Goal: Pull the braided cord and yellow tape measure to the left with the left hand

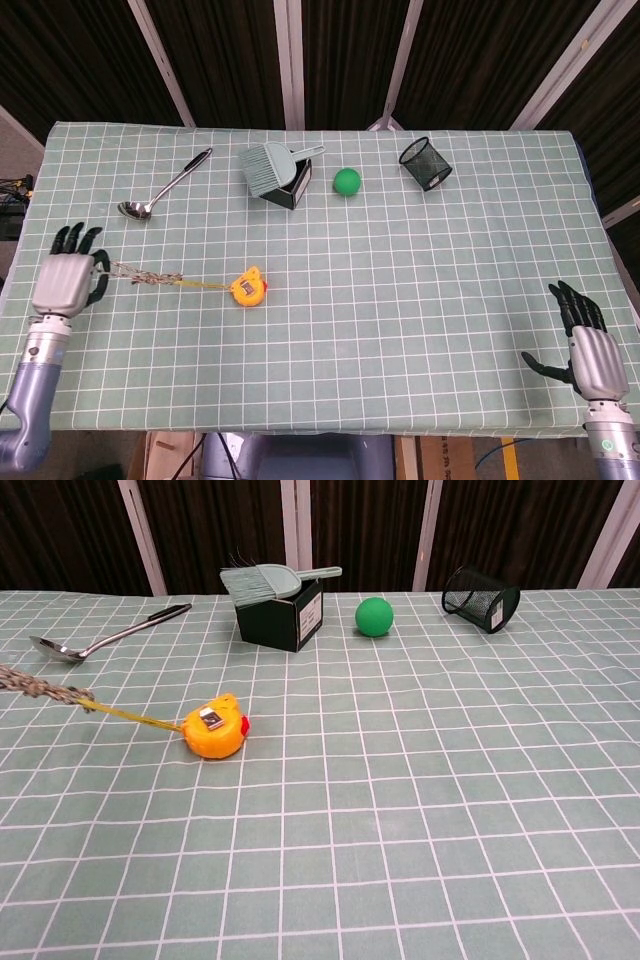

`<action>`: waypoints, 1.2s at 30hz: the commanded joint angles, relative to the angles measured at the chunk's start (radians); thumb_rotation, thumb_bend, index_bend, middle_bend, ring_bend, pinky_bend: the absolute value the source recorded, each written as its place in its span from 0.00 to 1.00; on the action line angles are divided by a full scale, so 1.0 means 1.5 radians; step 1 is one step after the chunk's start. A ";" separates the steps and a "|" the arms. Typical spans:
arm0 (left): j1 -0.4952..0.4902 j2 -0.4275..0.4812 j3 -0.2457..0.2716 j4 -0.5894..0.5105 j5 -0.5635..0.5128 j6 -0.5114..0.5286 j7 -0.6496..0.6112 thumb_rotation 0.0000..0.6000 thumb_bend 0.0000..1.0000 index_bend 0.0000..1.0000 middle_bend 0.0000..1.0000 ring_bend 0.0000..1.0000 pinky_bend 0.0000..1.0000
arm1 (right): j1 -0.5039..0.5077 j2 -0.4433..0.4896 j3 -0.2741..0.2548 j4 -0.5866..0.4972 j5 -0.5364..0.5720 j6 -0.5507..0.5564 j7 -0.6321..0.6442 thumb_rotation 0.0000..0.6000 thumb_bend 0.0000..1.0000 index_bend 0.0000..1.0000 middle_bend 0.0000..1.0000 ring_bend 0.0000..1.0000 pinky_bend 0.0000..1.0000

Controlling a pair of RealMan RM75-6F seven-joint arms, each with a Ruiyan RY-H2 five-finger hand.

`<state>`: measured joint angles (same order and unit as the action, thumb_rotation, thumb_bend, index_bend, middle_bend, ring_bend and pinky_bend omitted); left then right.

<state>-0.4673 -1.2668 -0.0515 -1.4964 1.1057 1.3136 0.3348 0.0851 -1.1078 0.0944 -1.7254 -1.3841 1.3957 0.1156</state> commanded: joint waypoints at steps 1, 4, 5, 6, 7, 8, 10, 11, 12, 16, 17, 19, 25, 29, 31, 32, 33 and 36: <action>0.024 0.020 0.000 0.044 -0.014 -0.005 -0.033 1.00 0.56 0.56 0.11 0.00 0.00 | 0.000 -0.001 0.000 0.001 0.000 0.000 -0.001 1.00 0.19 0.00 0.00 0.00 0.00; 0.034 0.027 -0.004 0.076 -0.023 -0.013 -0.048 1.00 0.56 0.56 0.11 0.00 0.00 | 0.001 -0.002 0.000 0.001 0.000 -0.001 -0.003 1.00 0.19 0.00 0.00 0.00 0.00; 0.037 0.028 -0.006 0.084 -0.025 -0.016 -0.053 1.00 0.56 0.56 0.11 0.00 0.00 | 0.001 -0.002 0.000 0.001 0.000 -0.001 -0.004 1.00 0.19 0.00 0.00 0.00 0.00; 0.040 0.029 -0.008 0.092 -0.029 -0.019 -0.058 1.00 0.56 0.56 0.11 0.00 0.00 | 0.001 -0.002 0.000 0.001 0.000 -0.002 -0.004 1.00 0.19 0.00 0.00 0.00 0.00; 0.042 0.030 -0.009 0.098 -0.031 -0.022 -0.062 1.00 0.56 0.56 0.11 0.00 0.00 | 0.001 -0.002 0.000 0.001 0.000 -0.002 -0.005 1.00 0.19 0.00 0.00 0.00 0.00; 0.044 0.030 -0.010 0.104 -0.031 -0.024 -0.066 1.00 0.56 0.56 0.11 0.00 0.00 | 0.001 -0.002 0.000 0.002 0.000 -0.002 -0.005 1.00 0.19 0.00 0.00 0.00 0.00; 0.048 0.030 -0.011 0.117 -0.030 -0.029 -0.069 1.00 0.56 0.55 0.11 0.00 0.00 | 0.001 -0.003 0.000 0.002 0.001 -0.002 -0.006 1.00 0.19 0.00 0.00 0.00 0.00; 0.049 0.029 -0.012 0.121 -0.029 -0.030 -0.070 1.00 0.56 0.54 0.11 0.00 0.00 | 0.001 -0.003 0.000 0.002 0.001 -0.002 -0.006 1.00 0.19 0.00 0.00 0.00 0.00; 0.051 0.028 -0.013 0.127 -0.031 -0.033 -0.070 1.00 0.56 0.53 0.10 0.00 0.00 | 0.002 -0.003 0.000 0.001 0.001 -0.002 -0.006 1.00 0.19 0.00 0.00 0.00 0.00; 0.054 0.027 -0.019 0.132 -0.039 -0.042 -0.066 1.00 0.50 0.43 0.06 0.00 0.00 | 0.002 -0.003 0.000 0.002 -0.001 -0.001 -0.007 1.00 0.19 0.00 0.00 0.00 0.00; 0.055 0.027 -0.020 0.130 -0.038 -0.044 -0.065 1.00 0.46 0.40 0.05 0.00 0.00 | 0.002 -0.003 -0.001 0.002 -0.002 -0.001 -0.007 1.00 0.19 0.00 0.00 0.00 0.00; 0.057 0.030 -0.021 0.122 -0.034 -0.045 -0.065 1.00 0.30 0.30 0.02 0.00 0.00 | 0.002 -0.002 -0.001 0.002 -0.001 -0.002 -0.008 1.00 0.19 0.00 0.00 0.00 0.00; 0.070 0.056 -0.026 0.057 -0.014 -0.026 -0.071 1.00 0.03 0.06 0.00 0.00 0.00 | 0.002 -0.002 -0.003 0.004 -0.007 -0.002 -0.010 1.00 0.19 0.00 0.00 0.00 0.00; 0.097 0.093 -0.027 -0.044 0.021 0.022 -0.103 1.00 0.02 0.03 0.00 0.00 0.00 | 0.003 -0.002 -0.007 0.007 -0.017 0.000 -0.015 1.00 0.19 0.00 0.00 0.00 0.00; 0.116 0.112 -0.017 -0.097 0.051 0.052 -0.116 1.00 0.02 0.02 0.00 0.00 0.00 | 0.003 -0.002 -0.010 0.010 -0.024 0.001 -0.019 1.00 0.19 0.00 0.00 0.00 0.00; 0.126 0.121 -0.010 -0.121 0.067 0.067 -0.120 1.00 0.02 0.01 0.00 0.00 0.00 | 0.003 -0.002 -0.011 0.011 -0.028 0.001 -0.021 1.00 0.19 0.00 0.00 0.00 0.00; 0.143 0.131 0.002 -0.153 0.094 0.090 -0.125 1.00 0.02 0.00 0.00 0.00 0.00 | 0.004 -0.002 -0.013 0.013 -0.033 0.003 -0.025 1.00 0.19 0.00 0.00 0.00 0.00; 0.186 0.143 0.049 -0.204 0.162 0.135 -0.130 1.00 0.02 0.00 0.00 0.00 0.00 | 0.004 -0.003 -0.017 0.020 -0.048 0.011 -0.033 1.00 0.19 0.00 0.00 0.00 0.00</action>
<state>-0.2626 -1.0941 -0.0451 -1.7132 1.2434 1.4330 0.1651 0.0904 -1.1110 0.0726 -1.7011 -1.4466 1.4048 0.0734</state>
